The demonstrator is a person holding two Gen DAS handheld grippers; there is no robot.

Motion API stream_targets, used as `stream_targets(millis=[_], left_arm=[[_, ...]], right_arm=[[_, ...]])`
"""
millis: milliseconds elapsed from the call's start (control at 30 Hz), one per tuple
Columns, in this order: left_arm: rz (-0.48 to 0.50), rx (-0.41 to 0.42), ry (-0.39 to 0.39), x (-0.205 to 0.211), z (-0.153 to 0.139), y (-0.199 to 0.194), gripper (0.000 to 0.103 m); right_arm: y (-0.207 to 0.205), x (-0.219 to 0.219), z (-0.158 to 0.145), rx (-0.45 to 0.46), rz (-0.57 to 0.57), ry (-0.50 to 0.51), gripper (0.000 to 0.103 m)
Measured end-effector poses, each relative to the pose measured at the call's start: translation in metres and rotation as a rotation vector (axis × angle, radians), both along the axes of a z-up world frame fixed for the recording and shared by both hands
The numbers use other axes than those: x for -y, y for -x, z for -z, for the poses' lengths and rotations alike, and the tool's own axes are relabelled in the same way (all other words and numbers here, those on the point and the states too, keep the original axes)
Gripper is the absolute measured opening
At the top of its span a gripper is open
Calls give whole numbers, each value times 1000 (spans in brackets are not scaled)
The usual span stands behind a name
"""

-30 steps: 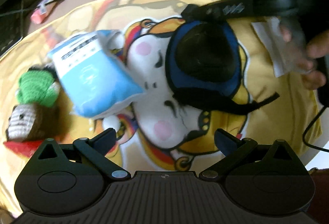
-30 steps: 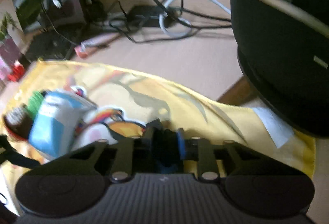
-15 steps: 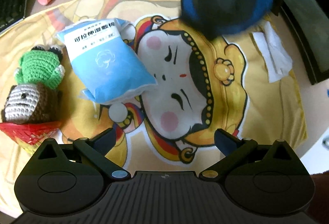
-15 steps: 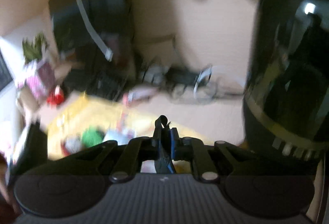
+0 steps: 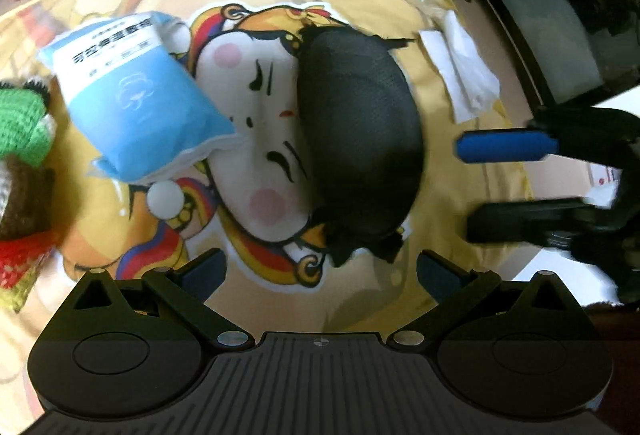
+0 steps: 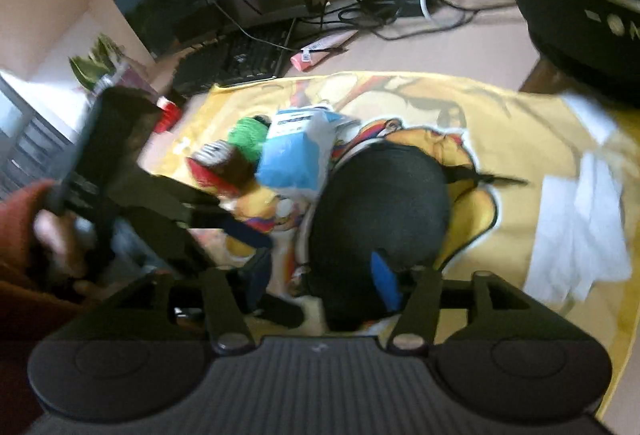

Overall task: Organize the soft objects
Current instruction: 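Wipe the tissue over the black pad surface with the right gripper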

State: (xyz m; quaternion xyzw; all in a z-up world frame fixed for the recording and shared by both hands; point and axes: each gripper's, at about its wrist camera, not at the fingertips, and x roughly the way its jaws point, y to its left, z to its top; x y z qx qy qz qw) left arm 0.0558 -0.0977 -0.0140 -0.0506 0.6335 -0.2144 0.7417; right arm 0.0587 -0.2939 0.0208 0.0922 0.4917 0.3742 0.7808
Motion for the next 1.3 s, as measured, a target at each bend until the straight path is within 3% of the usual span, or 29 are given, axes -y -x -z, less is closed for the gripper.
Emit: stream_targets(millis=[67, 200, 300, 333, 433, 533, 700, 833, 900, 933, 967, 1033, 1100, 1233, 1267, 1300], left_arm=[[2, -6, -25, 3, 3, -1, 103], [20, 18, -47, 13, 0, -4, 103], [26, 27, -54, 16, -2, -6, 103], [23, 27, -63, 15, -2, -6, 103], [-14, 12, -73, 7, 0, -8, 103], [-60, 5, -75, -2, 0, -11, 103], [-80, 40, -64, 1, -8, -16, 103], [-52, 83, -88, 14, -13, -18, 103], [-33, 116, -96, 19, -17, -17, 103], [-24, 135, -96, 21, -20, -15, 103], [-17, 149, -99, 22, -21, -14, 103], [2, 167, -118, 30, -20, -14, 103], [17, 177, -153, 42, -17, -15, 103], [73, 207, -215, 61, -19, -9, 103], [86, 208, -209, 63, -21, -7, 103], [94, 208, -199, 64, -23, -5, 103]], right_arm=[[-4, 14, -6, -2, 57, -43, 61], [-28, 23, 7, 85, 225, 79, 59], [-50, 20, 34, -13, 258, 45, 54], [-56, 18, 42, -49, 258, 28, 49], [-61, 10, 56, -83, 222, 21, 14], [-62, 14, 53, -62, 223, -27, 8], [-70, 38, 39, 27, 332, 14, 7], [-73, 47, 42, 5, 341, 70, 24], [-59, 53, 27, 98, 363, 136, 38], [-51, 57, 19, 157, 379, 174, 54], [-47, 59, 17, 206, 396, 237, 62], [-38, 64, 13, 303, 428, 361, 67], [-41, 65, 28, 273, 435, 415, 67], [-50, 55, 57, 212, 411, 418, 50], [-51, 50, 61, 214, 402, 434, 31], [-49, 47, 62, 238, 398, 456, 19]])
